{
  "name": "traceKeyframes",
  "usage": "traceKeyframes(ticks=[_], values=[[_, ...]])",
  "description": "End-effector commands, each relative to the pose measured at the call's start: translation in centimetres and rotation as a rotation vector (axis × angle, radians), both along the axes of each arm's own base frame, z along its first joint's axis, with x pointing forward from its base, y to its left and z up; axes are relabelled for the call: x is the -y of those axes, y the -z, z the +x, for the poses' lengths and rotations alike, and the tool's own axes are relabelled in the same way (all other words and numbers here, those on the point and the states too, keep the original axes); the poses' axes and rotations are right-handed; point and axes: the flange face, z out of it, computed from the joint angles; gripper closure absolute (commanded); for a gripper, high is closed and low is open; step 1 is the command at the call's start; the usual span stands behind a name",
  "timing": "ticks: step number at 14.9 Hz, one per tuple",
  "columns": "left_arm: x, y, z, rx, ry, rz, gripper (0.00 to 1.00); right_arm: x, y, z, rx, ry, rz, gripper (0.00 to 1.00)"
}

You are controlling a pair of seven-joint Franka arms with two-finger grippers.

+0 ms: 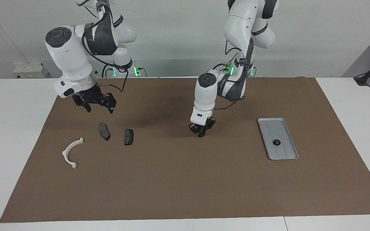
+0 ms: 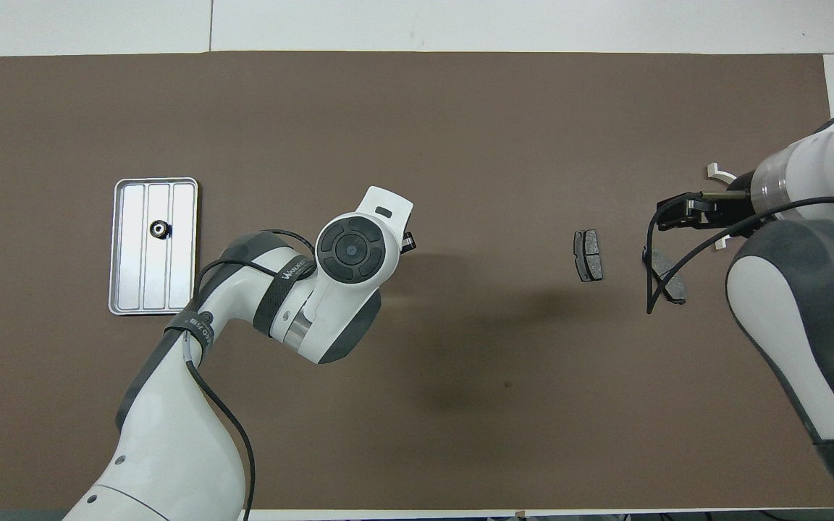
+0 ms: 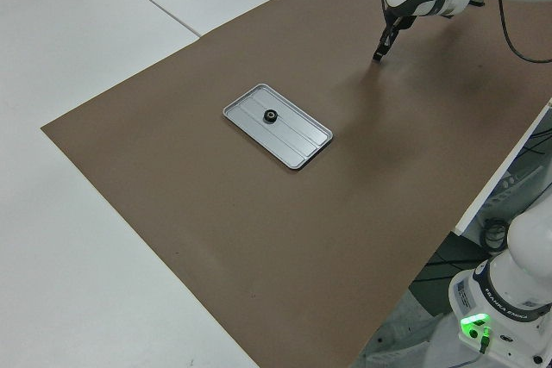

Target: Place bearing gear from tray to pile

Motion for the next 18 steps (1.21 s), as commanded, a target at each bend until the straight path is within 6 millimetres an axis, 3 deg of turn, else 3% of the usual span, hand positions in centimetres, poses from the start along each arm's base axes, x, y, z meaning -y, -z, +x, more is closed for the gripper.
traceKeyframes(ticks=[1,3,4,6,7,10,15,17,18], values=[[-0.3,0.1,0.1,0.029,-0.01,-0.001,0.28,-0.3,-0.1,-0.3,0.01,-0.001,0.008,0.0],[-0.6,-0.1,0.4,0.036,-0.009,0.005,0.06,-0.5,-0.1,-0.3,0.01,-0.001,0.008,0.0],[-0.9,-0.3,0.8,0.045,-0.003,0.015,0.0,-0.5,-0.1,-0.3,0.01,-0.001,0.008,0.0],[-2.2,-0.7,2.0,0.047,-0.003,0.034,0.0,-0.6,0.0,-0.3,0.008,0.002,0.008,0.0],[-4.3,-1.1,3.3,0.044,0.007,0.05,0.0,-0.8,0.0,-0.3,0.008,0.016,0.008,0.0],[-14.5,-3.2,7.6,0.008,0.095,0.1,0.0,-4.8,1.4,-0.6,-0.019,-0.006,0.006,0.0],[-32.3,-3.4,11.3,-0.054,0.269,0.142,0.01,-13.0,4.4,-0.3,-0.005,0.077,0.012,0.0],[-36.5,-3.3,11.5,-0.058,0.293,0.133,0.04,-16.7,6.4,-0.3,0.0,0.129,0.015,0.0],[-37.7,-3.0,11.4,-0.064,0.296,0.122,0.05,-18.9,7.4,-0.3,0.013,0.156,0.022,0.0]])
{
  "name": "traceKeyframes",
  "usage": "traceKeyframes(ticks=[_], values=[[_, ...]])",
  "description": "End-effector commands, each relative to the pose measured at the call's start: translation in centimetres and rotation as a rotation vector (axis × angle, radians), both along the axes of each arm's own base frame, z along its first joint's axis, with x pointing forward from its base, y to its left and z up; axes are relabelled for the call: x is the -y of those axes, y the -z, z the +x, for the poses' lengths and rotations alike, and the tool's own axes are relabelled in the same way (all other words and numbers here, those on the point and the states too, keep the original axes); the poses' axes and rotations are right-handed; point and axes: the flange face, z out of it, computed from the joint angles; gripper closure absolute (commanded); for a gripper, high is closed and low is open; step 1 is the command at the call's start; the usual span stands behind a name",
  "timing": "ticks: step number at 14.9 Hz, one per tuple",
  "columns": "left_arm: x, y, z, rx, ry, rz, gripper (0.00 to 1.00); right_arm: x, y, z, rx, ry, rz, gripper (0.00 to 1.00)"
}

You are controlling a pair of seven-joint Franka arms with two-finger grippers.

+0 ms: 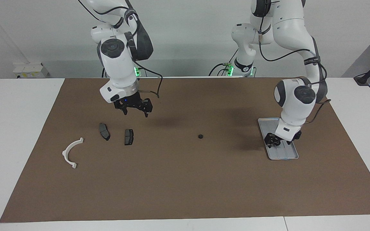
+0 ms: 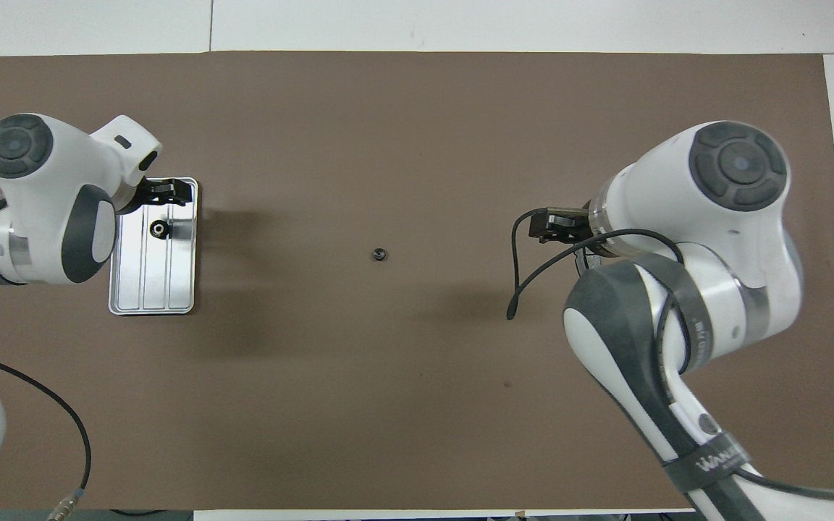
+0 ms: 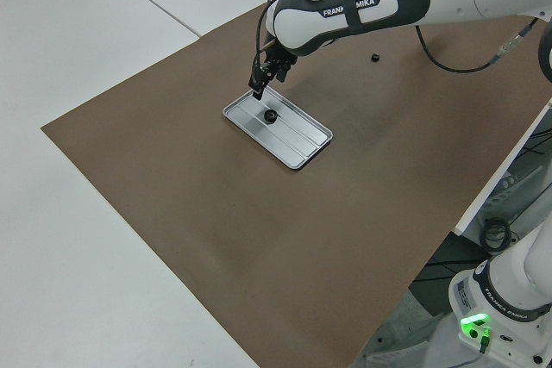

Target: Place bearing gear from tray to pile

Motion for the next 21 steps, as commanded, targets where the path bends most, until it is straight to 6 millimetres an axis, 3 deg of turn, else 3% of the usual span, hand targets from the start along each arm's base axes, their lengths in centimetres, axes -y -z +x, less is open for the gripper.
traceKeyframes(ticks=[1,4,7,11,14,18,21], values=[[-1.7,0.6,-1.2,-0.033,0.035,-0.033,0.05,-4.9,2.6,0.1,0.022,0.073,0.01,0.0],[-1.7,1.7,-2.4,-0.05,0.021,-0.066,0.08,-10.8,3.7,0.5,0.023,0.148,0.024,0.01],[-1.3,2.2,-3.4,-0.07,0.02,-0.084,0.09,-14.5,5.3,1.0,0.03,0.192,-0.001,0.03],[-0.7,2.5,-4.0,-0.084,0.062,-0.086,0.09,-21.8,10.0,1.3,0.04,0.246,-0.079,0.05],[-0.5,2.5,-3.9,-0.077,0.087,-0.119,0.09,-23.5,12.8,1.8,0.031,0.278,-0.094,0.05],[-0.5,2.5,-3.8,-0.064,0.092,-0.127,0.12,-24.5,14.0,2.6,0.037,0.291,-0.075,0.05],[-0.5,2.4,-3.6,-0.043,0.106,-0.123,0.12,-26.6,15.2,1.5,0.037,0.272,-0.072,0.05]])
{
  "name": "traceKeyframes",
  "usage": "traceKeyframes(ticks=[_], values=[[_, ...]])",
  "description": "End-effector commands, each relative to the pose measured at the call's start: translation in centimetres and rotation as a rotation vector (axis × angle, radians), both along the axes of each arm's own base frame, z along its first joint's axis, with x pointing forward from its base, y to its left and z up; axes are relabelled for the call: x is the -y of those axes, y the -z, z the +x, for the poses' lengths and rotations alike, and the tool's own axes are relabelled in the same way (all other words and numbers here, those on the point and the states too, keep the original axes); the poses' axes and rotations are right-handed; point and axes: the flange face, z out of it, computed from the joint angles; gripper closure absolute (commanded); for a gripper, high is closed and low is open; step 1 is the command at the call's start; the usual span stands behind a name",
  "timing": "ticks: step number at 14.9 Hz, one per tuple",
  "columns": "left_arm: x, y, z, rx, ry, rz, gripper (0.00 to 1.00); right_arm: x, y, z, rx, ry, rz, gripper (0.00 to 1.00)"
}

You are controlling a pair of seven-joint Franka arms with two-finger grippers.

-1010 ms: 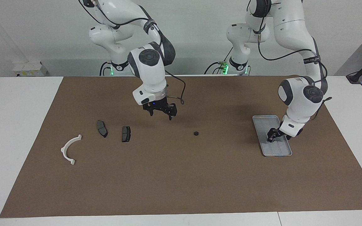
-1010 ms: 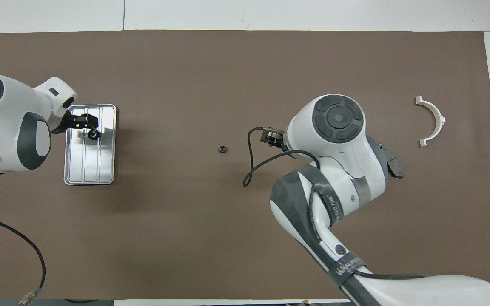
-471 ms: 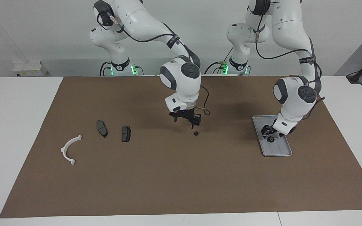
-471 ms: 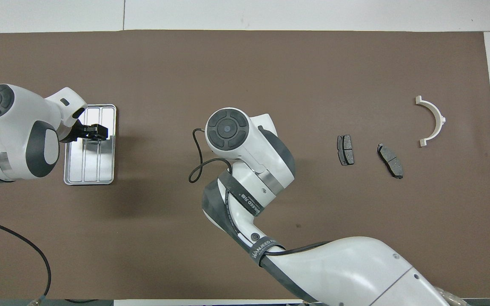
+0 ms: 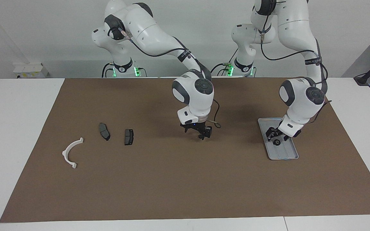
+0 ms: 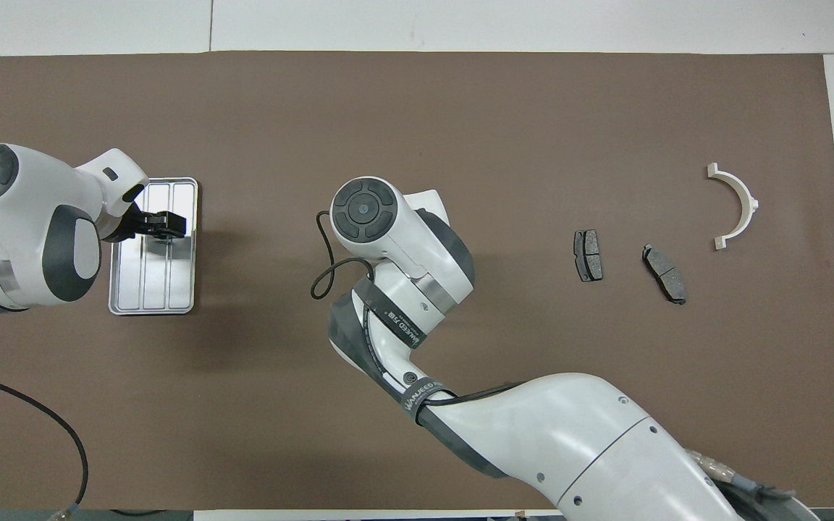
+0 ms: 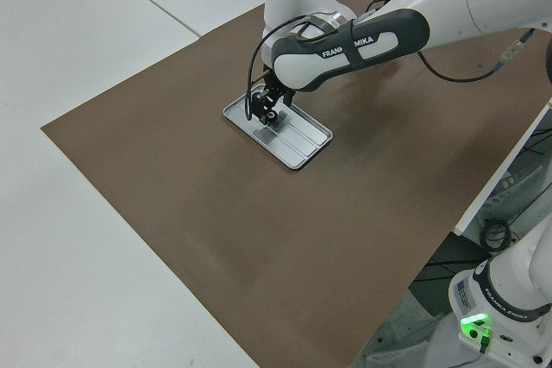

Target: Place bearing gear from tray to pile

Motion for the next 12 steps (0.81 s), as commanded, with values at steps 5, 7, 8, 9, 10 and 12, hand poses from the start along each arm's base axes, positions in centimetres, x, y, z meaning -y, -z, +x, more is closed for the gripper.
traceKeyframes(ticks=[5,7,8,9,10,12], values=[[-0.2,0.2,-0.8,0.061,0.022,-0.01,0.12,-1.9,1.3,-0.3,0.019,0.003,0.002,0.06],[-0.2,0.5,-0.9,0.064,0.021,-0.009,0.12,-2.0,1.4,-0.2,0.032,0.004,0.018,0.1],[-0.4,0.7,-1.1,0.063,0.019,-0.008,0.13,-2.0,1.4,-0.3,0.031,0.002,0.017,0.11],[-0.4,0.8,-1.2,0.064,0.019,-0.008,0.14,-2.1,1.4,-0.3,0.032,0.002,0.019,0.13],[-0.4,0.9,-1.2,0.064,0.019,-0.008,0.16,-2.0,1.5,-0.2,0.033,0.003,0.02,0.15],[-0.4,1.0,-1.3,0.061,0.018,-0.008,0.34,-2.0,1.6,-0.2,0.044,0.003,0.032,0.17]])
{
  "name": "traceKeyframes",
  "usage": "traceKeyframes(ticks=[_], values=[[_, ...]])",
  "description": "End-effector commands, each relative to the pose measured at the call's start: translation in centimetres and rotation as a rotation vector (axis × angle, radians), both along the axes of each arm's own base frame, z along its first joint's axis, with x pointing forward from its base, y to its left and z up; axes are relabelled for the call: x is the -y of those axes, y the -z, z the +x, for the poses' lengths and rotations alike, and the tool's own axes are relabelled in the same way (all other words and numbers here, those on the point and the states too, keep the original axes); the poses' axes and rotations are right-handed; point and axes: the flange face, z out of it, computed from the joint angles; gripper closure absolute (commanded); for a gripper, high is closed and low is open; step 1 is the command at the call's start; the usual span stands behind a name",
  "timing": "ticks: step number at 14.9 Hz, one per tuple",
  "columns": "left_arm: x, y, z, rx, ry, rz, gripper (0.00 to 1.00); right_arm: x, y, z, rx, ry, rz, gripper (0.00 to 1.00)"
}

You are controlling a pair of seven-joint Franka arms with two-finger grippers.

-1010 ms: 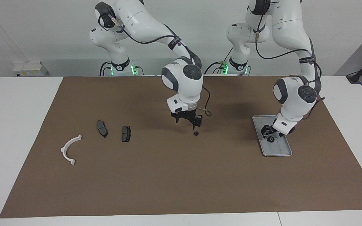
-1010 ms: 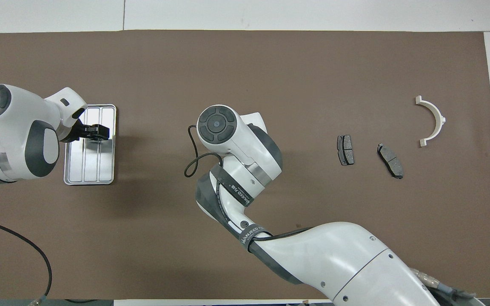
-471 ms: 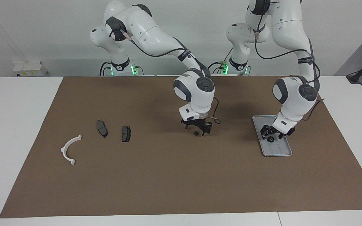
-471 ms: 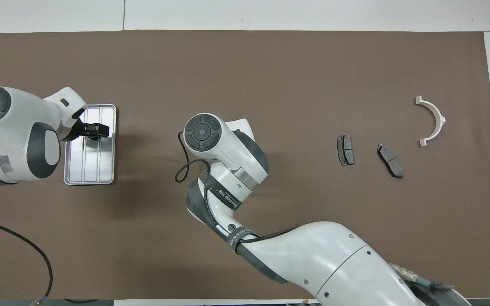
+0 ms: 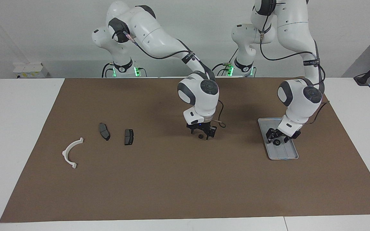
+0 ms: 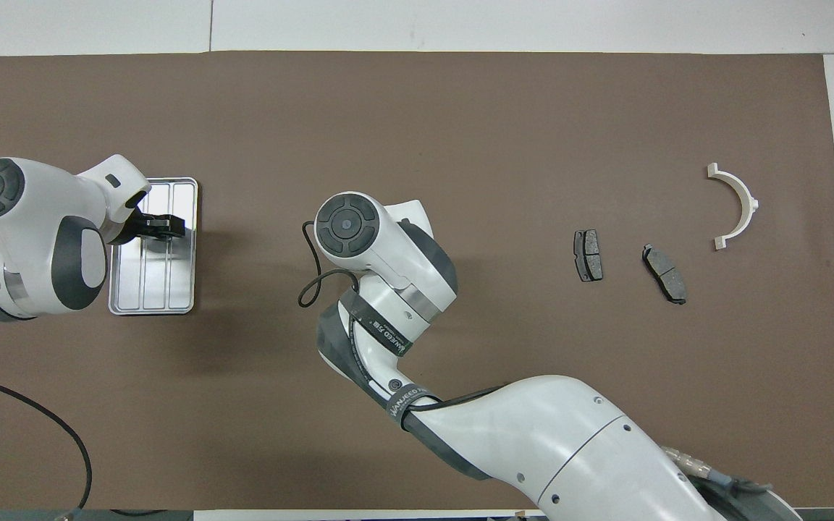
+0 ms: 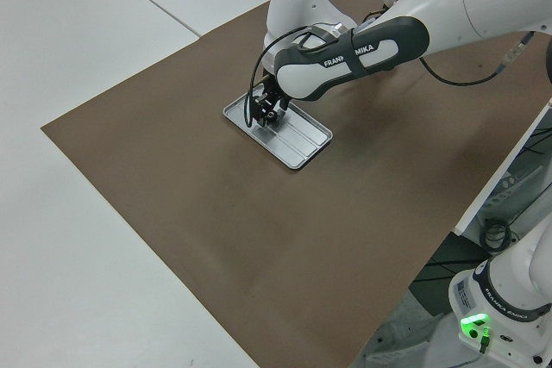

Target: Place bearing gear from tray to pile

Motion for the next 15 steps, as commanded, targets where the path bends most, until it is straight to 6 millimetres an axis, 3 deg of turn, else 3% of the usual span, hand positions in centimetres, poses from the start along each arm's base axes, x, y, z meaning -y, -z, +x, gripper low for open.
traceKeyframes(ticks=[1,3,4,6,7,10,12,14,15], values=[[-0.1,-0.2,-0.8,0.017,0.004,-0.013,0.46,-0.1,0.6,0.3,0.025,0.013,0.013,0.2],[-0.1,-0.2,-0.8,0.012,0.005,-0.013,0.88,-0.1,0.7,0.3,0.024,0.012,0.013,0.3],[0.0,-0.5,-0.6,0.015,0.005,-0.014,0.98,0.0,0.7,0.4,0.026,0.013,0.013,0.36],[0.2,-1.6,0.2,0.029,0.008,-0.014,1.0,-0.2,1.3,0.0,0.03,0.01,0.02,0.42],[0.2,-2.7,0.7,0.023,0.01,-0.017,1.0,-0.2,1.5,0.0,0.03,0.009,0.021,0.52],[-0.1,-8.7,2.6,-0.025,0.012,-0.033,1.0,0.2,1.0,0.2,0.024,0.013,0.015,1.0],[0.0,-12.6,2.8,-0.025,0.009,-0.043,1.0,0.2,0.8,0.2,0.021,0.015,0.012,1.0],[0.5,-14.4,2.5,-0.009,0.002,-0.058,1.0,1.1,1.0,0.5,-0.005,0.018,-0.02,1.0],[0.8,-14.8,2.4,-0.005,-0.014,-0.069,1.0,2.3,-0.3,1.8,-0.014,0.023,-0.037,1.0]])
